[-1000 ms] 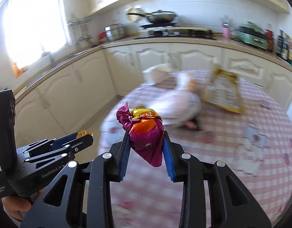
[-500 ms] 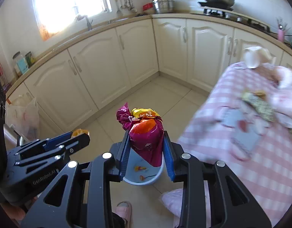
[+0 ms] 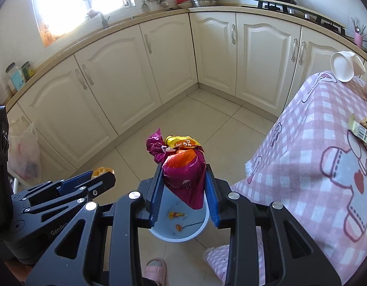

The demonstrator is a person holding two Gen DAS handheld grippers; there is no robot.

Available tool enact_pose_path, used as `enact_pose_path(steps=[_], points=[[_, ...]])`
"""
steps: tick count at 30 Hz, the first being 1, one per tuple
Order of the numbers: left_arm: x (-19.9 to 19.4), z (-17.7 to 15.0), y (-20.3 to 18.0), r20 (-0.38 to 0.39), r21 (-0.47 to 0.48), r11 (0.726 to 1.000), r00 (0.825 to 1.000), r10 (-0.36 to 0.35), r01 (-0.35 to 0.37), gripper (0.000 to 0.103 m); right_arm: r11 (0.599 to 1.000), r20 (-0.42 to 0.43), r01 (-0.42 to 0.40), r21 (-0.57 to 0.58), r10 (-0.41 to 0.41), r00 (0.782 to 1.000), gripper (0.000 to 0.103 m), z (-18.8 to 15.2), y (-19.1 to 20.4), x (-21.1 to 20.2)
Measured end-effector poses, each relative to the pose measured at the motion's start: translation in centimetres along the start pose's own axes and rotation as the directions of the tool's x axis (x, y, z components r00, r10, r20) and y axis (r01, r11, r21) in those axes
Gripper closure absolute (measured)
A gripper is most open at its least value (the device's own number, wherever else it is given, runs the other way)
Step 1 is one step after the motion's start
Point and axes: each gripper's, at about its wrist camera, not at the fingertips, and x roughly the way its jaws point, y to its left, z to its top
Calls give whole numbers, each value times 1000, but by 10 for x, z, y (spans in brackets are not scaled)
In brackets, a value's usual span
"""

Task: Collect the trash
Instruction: 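Carry both items to the blue bucket and open both tools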

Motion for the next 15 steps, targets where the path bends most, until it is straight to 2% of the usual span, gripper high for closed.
enact_pose_path(steps=[1, 2, 3, 4, 5, 7, 9, 15], points=[[1, 1, 0, 5, 1, 1000, 1000, 4, -4, 66, 1000, 2, 3, 3, -3, 1000, 72, 0, -1, 1], [2, 3, 0, 11, 4, 1000, 1000, 13, -13, 60, 1000, 4, 6, 6, -6, 1000, 72, 0, -1, 2], [3, 5, -1, 15, 10, 999, 999, 30, -30, 53, 1000, 7, 9, 9, -9, 1000, 72, 0, -2, 2], [3, 6, -2, 22, 11, 999, 999, 47, -47, 36, 1000, 8, 11, 11, -11, 1000, 72, 0, -2, 3], [2, 6, -3, 36, 10, 998, 998, 61, -61, 30, 1000, 7, 13, 13, -13, 1000, 72, 0, -2, 3], [0, 5, 0, 53, 9, 998, 996, 66, -66, 30, 1000, 6, 18, 18, -18, 1000, 72, 0, -2, 4], [3, 4, 5, 36, -1, 997, 997, 73, -73, 25, 1000, 3, 21, 20, -21, 1000, 72, 1, -1, 7], [2, -3, 27, 19, -61, 992, 994, 112, -110, 23, 1000, -17, 2, 6, -2, 1000, 72, 0, 11, 14]])
